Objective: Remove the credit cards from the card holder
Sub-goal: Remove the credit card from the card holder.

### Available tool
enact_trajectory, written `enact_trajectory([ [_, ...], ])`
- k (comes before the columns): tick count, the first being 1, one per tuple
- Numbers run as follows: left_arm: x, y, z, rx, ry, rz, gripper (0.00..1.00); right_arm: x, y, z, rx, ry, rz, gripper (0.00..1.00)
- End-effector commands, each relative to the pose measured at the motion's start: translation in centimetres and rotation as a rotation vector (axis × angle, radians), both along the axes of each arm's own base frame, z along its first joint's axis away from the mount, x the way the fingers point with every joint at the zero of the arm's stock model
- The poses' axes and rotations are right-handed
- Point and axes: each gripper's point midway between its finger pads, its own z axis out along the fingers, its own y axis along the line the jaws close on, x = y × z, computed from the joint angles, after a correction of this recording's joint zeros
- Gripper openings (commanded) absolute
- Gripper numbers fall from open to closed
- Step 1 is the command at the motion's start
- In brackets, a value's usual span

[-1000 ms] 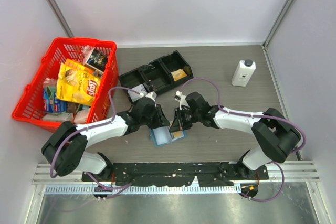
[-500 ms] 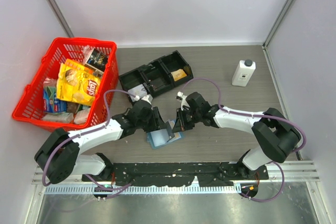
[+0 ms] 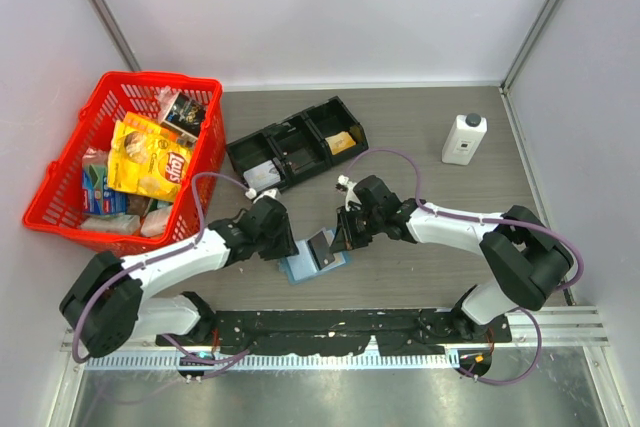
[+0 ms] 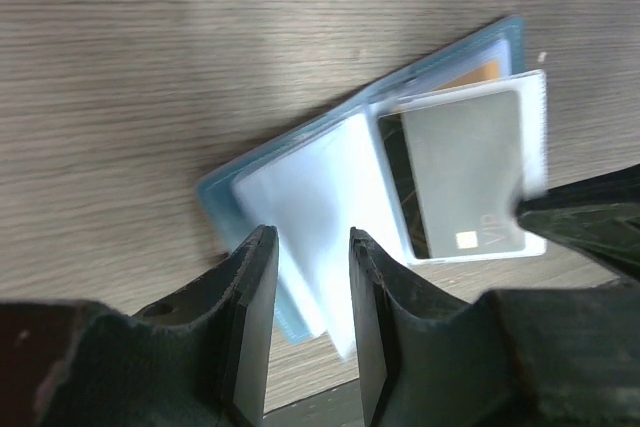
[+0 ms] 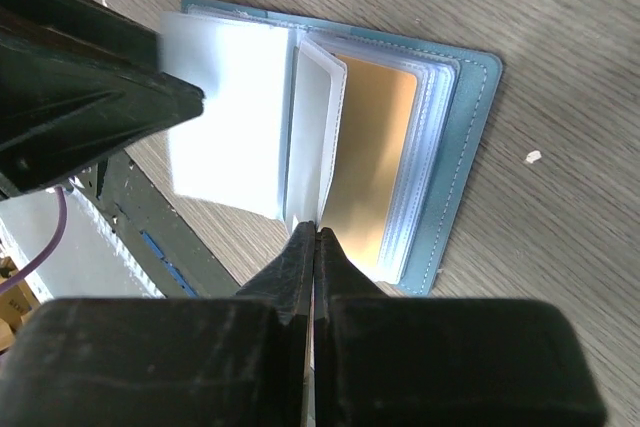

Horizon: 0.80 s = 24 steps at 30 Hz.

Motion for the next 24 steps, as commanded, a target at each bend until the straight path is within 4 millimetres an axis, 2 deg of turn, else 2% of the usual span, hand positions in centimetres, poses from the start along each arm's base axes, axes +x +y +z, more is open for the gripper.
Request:
enact_trajectory([
  [1,0.6,3.4,1.3,0.137,-0.075,0.041,0.37,0.9,0.5,0.8,0.016,-0.060,0.003,0.01],
  [4,0.8,4.2,2.6,0.156,-0.112,0.048,0.38,0.8,0.4,0.4,0.016,-0.058,0.004,0.01],
  [6,1.1,3.5,4.3,0.105,-0.141,0.043,0.38,0.8,0.3,0.0,0.013,-0.058,0.001,0.01],
  [11,1.6,-1.4,9.8,-0.193,-0.192,0.014,0.39,0.4,-0.1,-1.3,0.005,-0.040,-0.002,0.01],
  [15,2.0,-6.0,12.6,-0.428,-0.170,-0.043,0.40,0.6,-0.2,-1.7,0.025,-0.045,-0.011,0.01],
  [18,2.4,-7.1,11.9,-0.438,-0.135,-0.055,0.40,0.5,-0.3,-1.9,0.034,-0.042,-0.012,0.01],
  [24,2.6,-6.8,6.4,-0.406,-0.054,-0.001,0.36,0.4,-0.7,-2.2,0.064,-0.032,-0.035,0.01],
])
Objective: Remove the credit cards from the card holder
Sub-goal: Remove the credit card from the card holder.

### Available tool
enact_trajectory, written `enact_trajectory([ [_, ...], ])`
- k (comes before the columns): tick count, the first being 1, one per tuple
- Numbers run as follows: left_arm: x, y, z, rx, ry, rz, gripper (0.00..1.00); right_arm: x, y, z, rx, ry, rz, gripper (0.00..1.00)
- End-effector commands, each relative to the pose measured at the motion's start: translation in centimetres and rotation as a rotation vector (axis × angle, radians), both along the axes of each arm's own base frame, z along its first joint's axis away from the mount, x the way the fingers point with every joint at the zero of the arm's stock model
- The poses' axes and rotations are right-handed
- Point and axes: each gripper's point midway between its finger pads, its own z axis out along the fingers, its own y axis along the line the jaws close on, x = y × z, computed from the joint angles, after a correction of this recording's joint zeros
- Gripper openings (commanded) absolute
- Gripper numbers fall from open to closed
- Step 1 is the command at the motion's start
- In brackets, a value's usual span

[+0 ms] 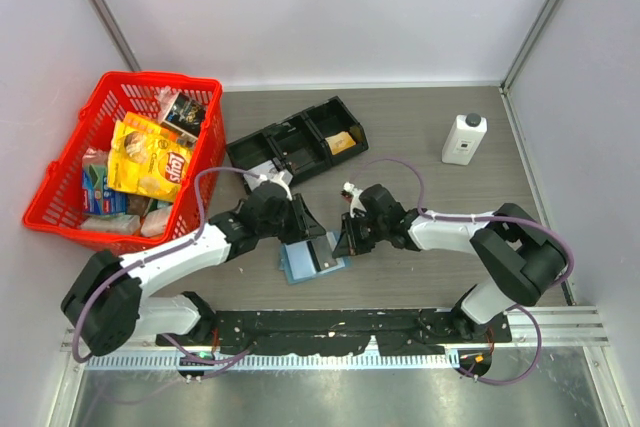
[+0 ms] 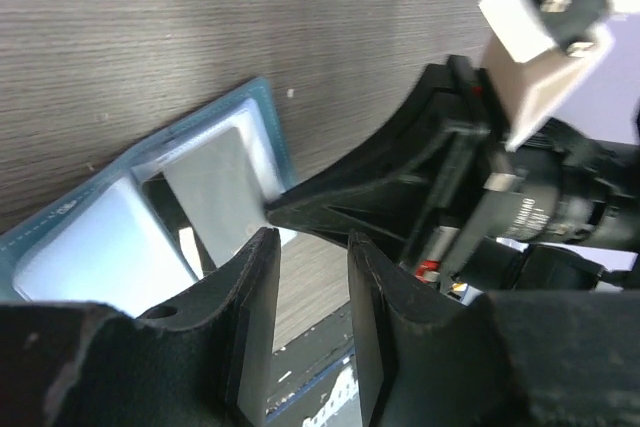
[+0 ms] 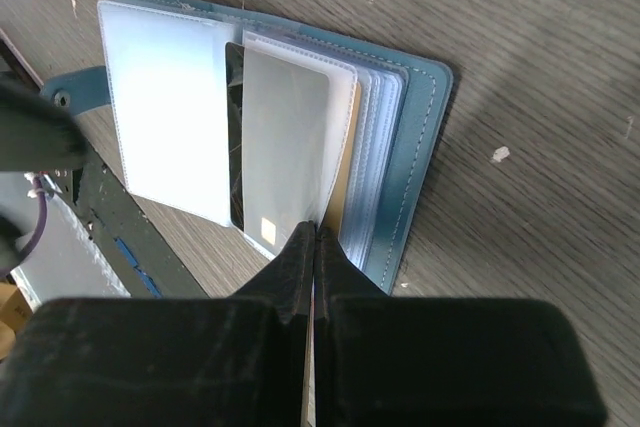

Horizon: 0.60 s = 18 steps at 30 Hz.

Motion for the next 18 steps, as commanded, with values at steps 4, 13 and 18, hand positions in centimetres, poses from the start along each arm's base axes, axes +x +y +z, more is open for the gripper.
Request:
enact_trajectory([
  [4,0.5,-0.2,-3.7,-0.045,0.057,0.038,0.36,0.1,-0.8,-0.6,0.056,-0.005,-0.036,0.01],
  [13,-0.1,2.0,-7.5,-0.016,0.086,0.107,0.37,-0.4,-1.6,-1.4,0.062,0.018,-0.050,0.01],
  [18,-0.9,1.8,-8.7,-0.063,0.091,0.089,0.39,-0.5,-1.5,-1.5,0.079,0.028,-0.054,0.01],
])
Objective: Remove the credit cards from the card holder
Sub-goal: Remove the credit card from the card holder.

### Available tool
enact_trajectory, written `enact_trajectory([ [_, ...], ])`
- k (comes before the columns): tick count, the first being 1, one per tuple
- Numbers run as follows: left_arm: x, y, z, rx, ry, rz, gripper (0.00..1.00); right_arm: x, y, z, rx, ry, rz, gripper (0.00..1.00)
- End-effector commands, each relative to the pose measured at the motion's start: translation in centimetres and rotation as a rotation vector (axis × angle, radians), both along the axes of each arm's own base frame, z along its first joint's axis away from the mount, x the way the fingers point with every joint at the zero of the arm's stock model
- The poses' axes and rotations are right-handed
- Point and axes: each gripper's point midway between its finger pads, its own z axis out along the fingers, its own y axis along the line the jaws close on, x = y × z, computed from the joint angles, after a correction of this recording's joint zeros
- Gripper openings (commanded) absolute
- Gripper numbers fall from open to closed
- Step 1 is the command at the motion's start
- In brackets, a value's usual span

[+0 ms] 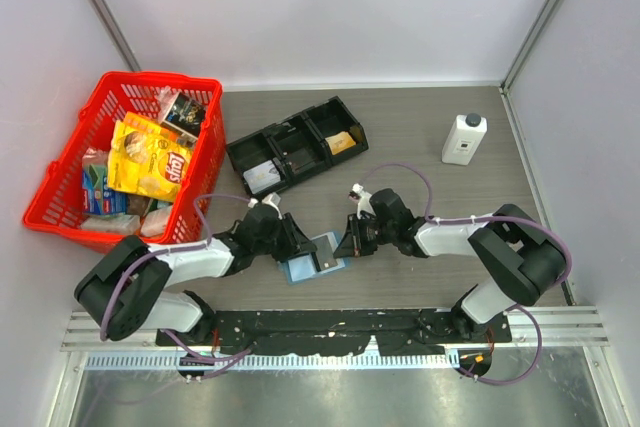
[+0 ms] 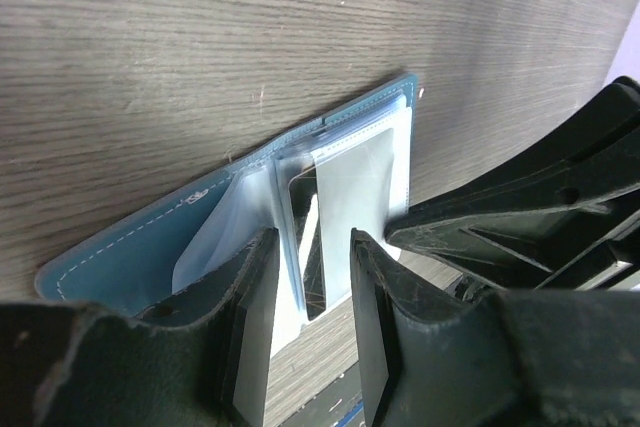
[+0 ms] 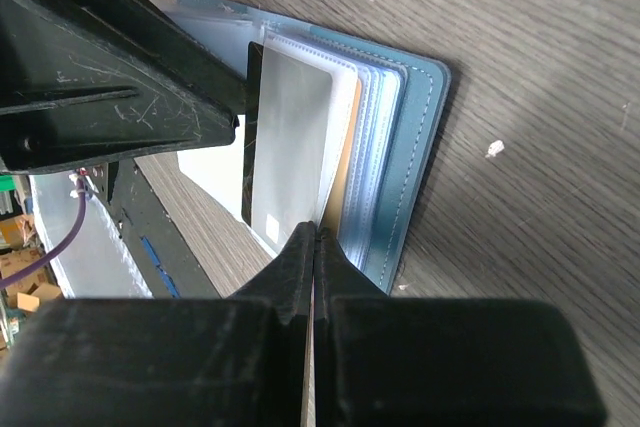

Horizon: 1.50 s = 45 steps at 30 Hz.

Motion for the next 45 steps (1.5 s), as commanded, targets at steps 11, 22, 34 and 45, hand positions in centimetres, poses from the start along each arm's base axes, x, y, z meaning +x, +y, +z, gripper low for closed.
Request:
enact_trajectory([
  [11,0.1,-0.6,-0.9,-0.098,-0.041,0.010,0.43,-0.7,-1.1,-1.3,-0.020,0.045,-0.036,0.01],
  [22,0.2,-1.6,-0.4,-0.199,-0.101,-0.021,0.38,-0.5,-0.9,-1.6,0.009,0.067,-0.057,0.01],
  [34,0.4,-2.0,2.0,-0.272,-0.208,-0.050,0.16,-0.4,-1.4,-2.1,0.032,0.097,-0.099,0.01],
  [45,0.1,-1.7,2.5,-0.281,-0.238,-0.056,0.00,-0.2,-2.1,-2.4,0.041,0.115,-0.129,0.01],
])
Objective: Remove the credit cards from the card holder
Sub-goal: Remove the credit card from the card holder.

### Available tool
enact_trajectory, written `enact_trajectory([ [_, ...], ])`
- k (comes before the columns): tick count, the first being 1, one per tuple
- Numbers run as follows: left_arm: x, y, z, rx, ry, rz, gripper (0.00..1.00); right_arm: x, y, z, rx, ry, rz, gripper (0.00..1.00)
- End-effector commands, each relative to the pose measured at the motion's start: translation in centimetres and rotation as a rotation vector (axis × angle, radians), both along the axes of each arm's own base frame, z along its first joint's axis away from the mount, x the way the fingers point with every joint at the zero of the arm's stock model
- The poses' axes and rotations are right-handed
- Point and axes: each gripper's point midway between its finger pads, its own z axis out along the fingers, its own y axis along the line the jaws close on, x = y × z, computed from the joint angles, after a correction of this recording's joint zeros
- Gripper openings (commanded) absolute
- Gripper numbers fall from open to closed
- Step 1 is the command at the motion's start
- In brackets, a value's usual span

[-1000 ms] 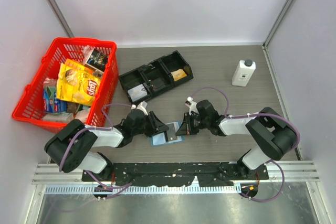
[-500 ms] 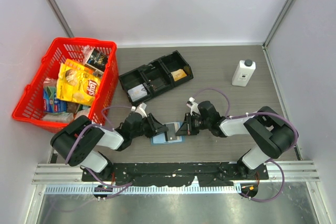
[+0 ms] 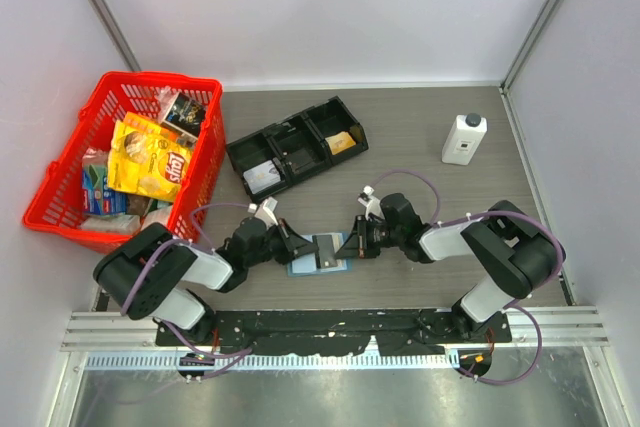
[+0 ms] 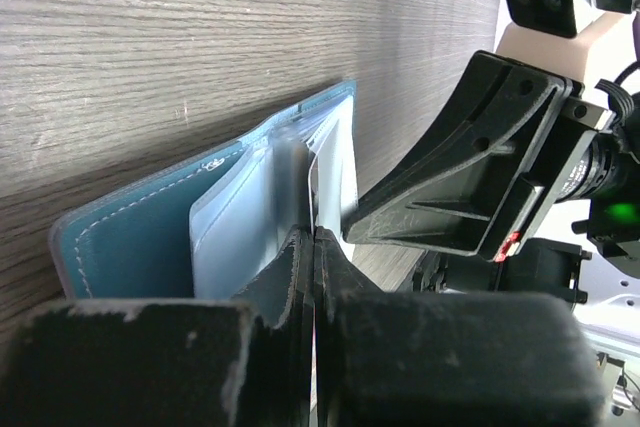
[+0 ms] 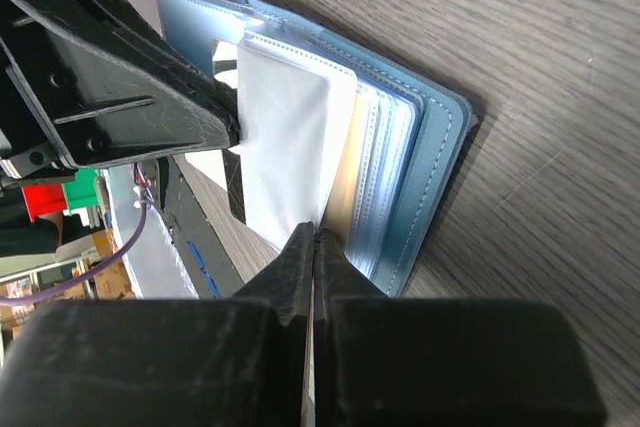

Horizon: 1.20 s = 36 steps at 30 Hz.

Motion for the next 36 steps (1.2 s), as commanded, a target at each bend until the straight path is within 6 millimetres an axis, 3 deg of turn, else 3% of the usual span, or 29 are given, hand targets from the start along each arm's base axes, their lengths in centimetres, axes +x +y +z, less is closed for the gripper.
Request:
enact_trajectory([
  [1,0.0,0.1,1.3,-0.007,-0.069,-0.018,0.00,0.0,-1.8,-2.3,-0.080,0.022,-0.054,0.01],
  [13,-1.0,3.9,0.1,0.242,-0.061,-0.001,0.00,0.4,-2.6,-2.5,-0.084,0.026,-0.072,0.01],
  [18,-0.8,5.1,2.3,0.325,-0.139,-0.014,0.00,0.8,-2.8,-2.1,-0.110,-0.002,-0.069,0.01],
  [22,-0.6,5.2,4.4,0.357,-0.196,-0.047,0.00,1.4,-3.1,-1.1,-0.146,-0.046,-0.061,0.13],
  [25,-0.5,5.1,5.6,0.374,-0.226,-0.076,0.00,2.0,-3.4,-0.2,-0.176,-0.084,-0.063,0.31],
  [29,-0.4,4.8,7.0,0.400,-0.266,-0.134,0.00,2.8,-3.7,1.8,-0.206,-0.154,-0.052,0.46],
  [33,-0.6,3.9,8.8,0.410,-0.323,-0.233,0.00,2.8,-3.9,4.5,-0.205,-0.249,0.009,0.52],
  [36,-1.4,3.1,10.0,0.409,-0.381,-0.360,0.00,2.8,-3.3,7.9,-0.141,-0.385,0.072,0.57],
])
